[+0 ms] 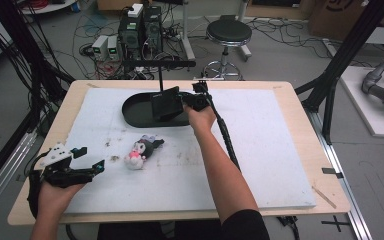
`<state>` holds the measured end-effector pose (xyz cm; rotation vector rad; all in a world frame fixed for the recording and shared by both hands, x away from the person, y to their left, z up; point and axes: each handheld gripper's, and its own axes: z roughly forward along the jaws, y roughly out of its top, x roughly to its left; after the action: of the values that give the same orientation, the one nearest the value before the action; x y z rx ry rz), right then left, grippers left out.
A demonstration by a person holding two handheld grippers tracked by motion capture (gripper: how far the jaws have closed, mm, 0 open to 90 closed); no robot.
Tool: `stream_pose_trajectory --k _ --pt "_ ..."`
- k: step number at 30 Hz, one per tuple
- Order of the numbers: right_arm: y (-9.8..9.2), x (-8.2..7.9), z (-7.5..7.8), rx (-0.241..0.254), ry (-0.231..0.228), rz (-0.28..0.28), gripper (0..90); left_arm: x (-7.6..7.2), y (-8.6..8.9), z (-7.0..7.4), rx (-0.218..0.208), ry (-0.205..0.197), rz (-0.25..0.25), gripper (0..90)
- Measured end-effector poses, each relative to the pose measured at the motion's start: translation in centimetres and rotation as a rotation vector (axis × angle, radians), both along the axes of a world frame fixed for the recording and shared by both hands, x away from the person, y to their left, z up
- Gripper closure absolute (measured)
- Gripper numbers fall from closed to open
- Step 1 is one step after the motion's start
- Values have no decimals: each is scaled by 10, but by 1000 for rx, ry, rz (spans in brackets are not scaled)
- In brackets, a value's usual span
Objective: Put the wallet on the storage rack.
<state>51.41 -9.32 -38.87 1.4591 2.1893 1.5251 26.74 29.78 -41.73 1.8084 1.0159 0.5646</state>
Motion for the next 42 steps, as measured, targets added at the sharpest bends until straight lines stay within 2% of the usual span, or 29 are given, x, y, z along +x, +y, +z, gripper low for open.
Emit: stream_pose_trajectory --k 3,4,5,7,8,9,12,14,15,20,21,22,24,26,30,32,36,42 --pt "-4 4 -5 -31 10 -13 861 0 -1 -1 1 2 -1 171" --pt "-5 5 -7 -57 19 -19 822 0 -2 -1 -1 2 -1 172" --pt "-5 5 -7 -57 19 -19 822 0 -2 -1 0 2 -2 172" --pt "-6 6 -9 -80 22 -17 687 1 -2 -1 1 5 -5 171" --pt "-8 7 -10 -87 32 31 636 1 -2 -1 2 6 -5 171" --pt "-8 7 -10 -87 32 31 636 1 -2 -1 3 6 -7 171" --pt "-11 6 -7 -109 31 33 557 1 -3 -1 4 9 -6 171" --pt "-14 5 -5 -118 38 41 491 1 -3 0 3 10 -8 171" --pt "-17 3 -2 -125 33 53 425 1 -4 0 5 12 -10 171" --pt "-22 -4 9 -144 2 75 359 5 -9 1 3 17 -25 171" --pt "-24 -10 16 -175 -17 77 348 6 -10 1 2 17 -30 171" --pt "-24 -10 16 -175 -17 77 348 8 -12 2 -2 16 -33 171" --pt "-28 -17 22 -204 -63 78 348 11 -16 4 -4 14 -44 171" --pt "-36 -26 27 -254 -102 69 338 15 -19 5 -5 11 -53 171" --pt "-55 -39 29 -295 -83 84 296 26 -28 6 -14 15 -79 171" --pt "-69 -48 30 -297 -102 79 294 30 -33 6 -16 18 -91 171" --pt "-99 -69 32 -287 -108 63 276 39 -43 5 -12 25 -116 172" --pt "-144 -109 29 -267 -129 47 237 44 -54 6 -6 22 -145 171"
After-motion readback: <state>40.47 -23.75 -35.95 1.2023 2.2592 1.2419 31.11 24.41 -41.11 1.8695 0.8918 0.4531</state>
